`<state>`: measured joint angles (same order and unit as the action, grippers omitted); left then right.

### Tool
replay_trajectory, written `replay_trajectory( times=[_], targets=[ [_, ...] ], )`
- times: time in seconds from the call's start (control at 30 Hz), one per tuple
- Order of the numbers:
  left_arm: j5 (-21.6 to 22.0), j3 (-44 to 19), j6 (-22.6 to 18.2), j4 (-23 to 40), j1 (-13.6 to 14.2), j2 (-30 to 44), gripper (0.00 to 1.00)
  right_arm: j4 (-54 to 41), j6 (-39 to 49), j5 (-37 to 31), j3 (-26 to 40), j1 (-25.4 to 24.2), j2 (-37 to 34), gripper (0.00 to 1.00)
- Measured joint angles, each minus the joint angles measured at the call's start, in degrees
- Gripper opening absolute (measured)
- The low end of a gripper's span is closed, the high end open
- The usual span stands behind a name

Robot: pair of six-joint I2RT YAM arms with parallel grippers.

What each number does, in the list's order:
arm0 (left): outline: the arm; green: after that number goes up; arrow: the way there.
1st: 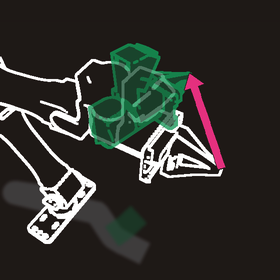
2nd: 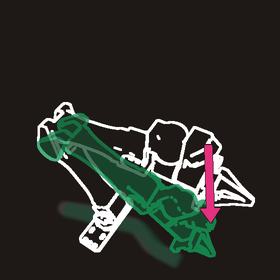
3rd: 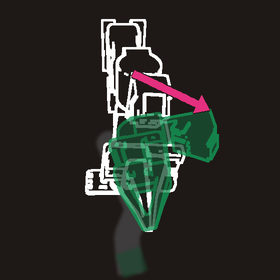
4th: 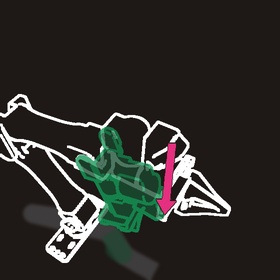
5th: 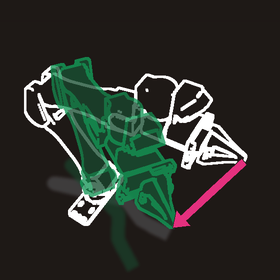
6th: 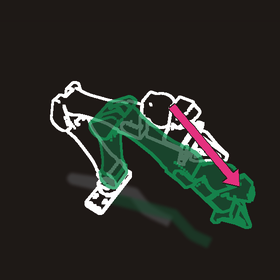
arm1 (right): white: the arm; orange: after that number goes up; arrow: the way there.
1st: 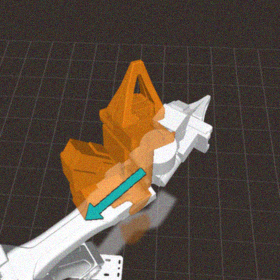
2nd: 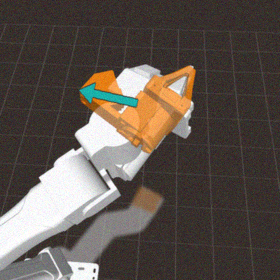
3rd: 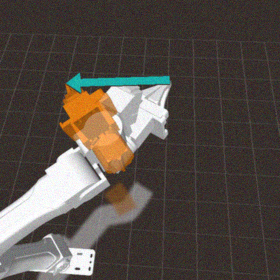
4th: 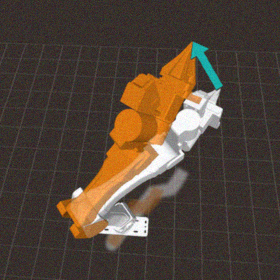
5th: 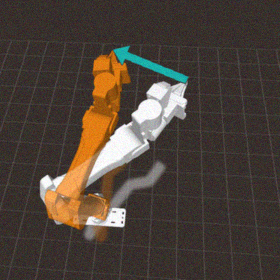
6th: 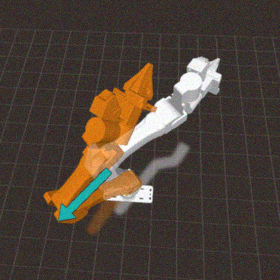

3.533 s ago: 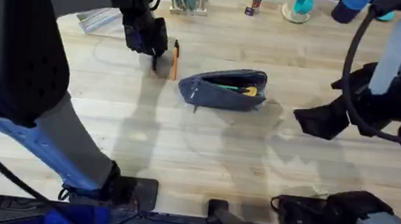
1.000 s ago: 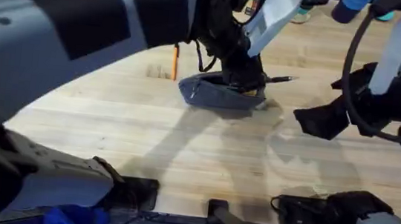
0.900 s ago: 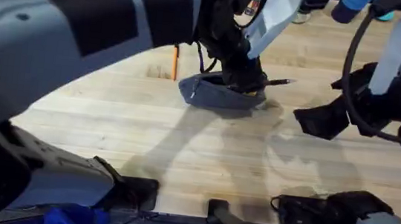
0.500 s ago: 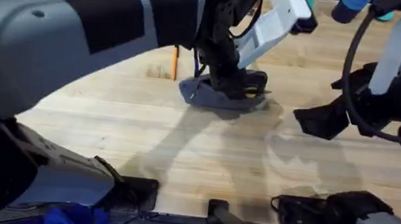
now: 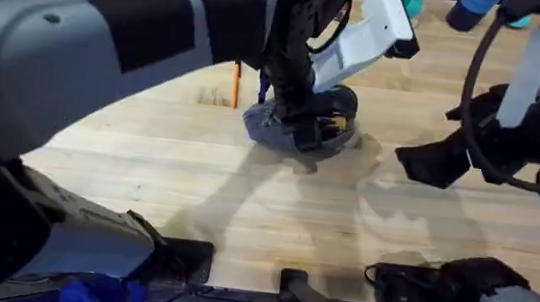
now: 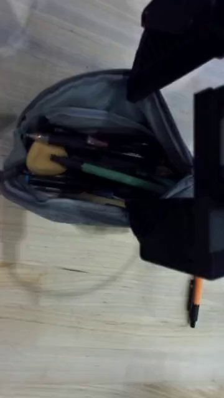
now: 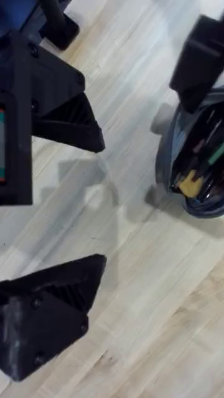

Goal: Unzip the bag, pick up the pens from the table one at a time and place them inside, then zip the bag closed.

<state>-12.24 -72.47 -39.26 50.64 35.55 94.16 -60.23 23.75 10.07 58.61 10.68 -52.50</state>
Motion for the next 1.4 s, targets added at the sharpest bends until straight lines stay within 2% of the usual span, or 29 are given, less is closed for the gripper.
replay_trajectory(
  times=[0.03, 0.1, 0.53, 0.63, 0.73, 0.93, 1.1, 1.2, 1.27, 1.4],
  targets=[
    [0.1, 0.0, -0.2, -0.1, 0.0, 0.0, 0.982, 0.0, 0.0, 0.0, 0.0, 0.0, 0.0, 0.998],
    [0.2, 0.0, -0.2, -0.1, 0.0, 0.0, 0.993, 0.0, 0.0, 0.0, 0.0, 0.0, 0.0, 0.997],
    [0.8, -1.1, 0.0, -1.5, 0.0, -0.9, 0.995, 0.0, 0.0, 0.0, 0.0, 0.0, 0.0, 0.998],
    [1.0, -3.0, 0.9, -1.6, 0.0, -3.5, 0.995, 0.0, 0.0, 0.0, 0.0, 0.0, 0.0, 0.998],
    [1.9, -4.9, 3.6, -2.0, 0.0, -6.9, 0.995, 0.0, 0.0, 0.0, 0.0, 0.0, 0.0, 0.998],
    [8.3, -6.4, 13.4, -2.0, 0.0, -13.0, 0.993, 0.0, 0.0, 0.0, 0.0, 0.0, 0.0, 0.998],
    [16.8, -6.4, 25.2, -1.8, -0.9, -14.3, 0.993, 0.0, 0.0, 0.0, 0.0, 0.0, 0.0, 0.998],
    [19.9, -6.4, 33.3, -0.4, -3.5, -14.3, 0.993, 0.0, 0.0, 0.0, 0.0, 0.0, 0.0, 0.998],
    [21.0, -6.4, 39.0, 0.7, -6.2, -14.3, 0.993, 0.0, 0.0, 0.0, 0.0, 0.0, 0.0, 0.997],
    [21.3, -6.4, 46.6, 2.9, -12.0, -14.3, 0.993, 0.0, 0.0, 0.0, 0.0, 0.0, 0.0, 0.997]
  ],
)
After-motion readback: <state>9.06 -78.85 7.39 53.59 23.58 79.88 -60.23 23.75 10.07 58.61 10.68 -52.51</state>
